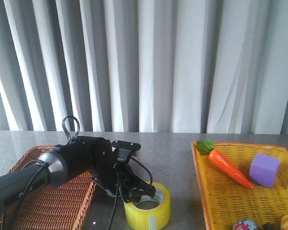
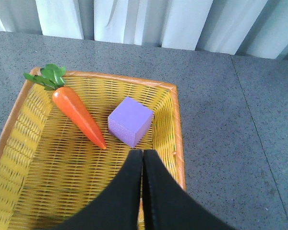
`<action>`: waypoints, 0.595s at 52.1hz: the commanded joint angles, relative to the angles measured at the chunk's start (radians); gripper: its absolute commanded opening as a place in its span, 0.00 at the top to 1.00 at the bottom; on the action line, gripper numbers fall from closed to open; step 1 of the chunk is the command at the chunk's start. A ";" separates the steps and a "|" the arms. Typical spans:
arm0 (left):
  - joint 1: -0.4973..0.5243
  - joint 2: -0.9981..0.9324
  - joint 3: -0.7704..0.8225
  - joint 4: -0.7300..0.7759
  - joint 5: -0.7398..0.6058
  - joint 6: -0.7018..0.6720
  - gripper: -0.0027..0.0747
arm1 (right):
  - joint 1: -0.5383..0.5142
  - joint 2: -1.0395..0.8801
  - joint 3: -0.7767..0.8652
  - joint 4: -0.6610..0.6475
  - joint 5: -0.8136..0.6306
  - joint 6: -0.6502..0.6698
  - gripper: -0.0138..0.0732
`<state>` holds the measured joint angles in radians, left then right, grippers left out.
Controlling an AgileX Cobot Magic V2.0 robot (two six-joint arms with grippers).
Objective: Transfer tape with both arms
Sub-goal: 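Reach the left gripper to the tape roll and grasp its rim, then lift the tape with the left gripper and lower it into the brown basket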
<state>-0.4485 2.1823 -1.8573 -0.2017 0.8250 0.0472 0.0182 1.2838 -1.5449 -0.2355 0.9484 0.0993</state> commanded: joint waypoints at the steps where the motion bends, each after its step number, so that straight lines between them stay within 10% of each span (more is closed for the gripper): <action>1: -0.002 -0.068 -0.024 -0.019 -0.055 -0.009 0.98 | -0.007 -0.025 -0.025 -0.015 -0.057 0.000 0.85; 31: -0.001 -0.500 -0.023 0.283 -0.166 -0.005 0.97 | -0.007 -0.025 -0.025 -0.015 -0.057 0.000 0.85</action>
<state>-0.4485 1.8265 -1.8460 -0.0053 0.6943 0.0481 0.0182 1.2838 -1.5449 -0.2355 0.9484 0.0993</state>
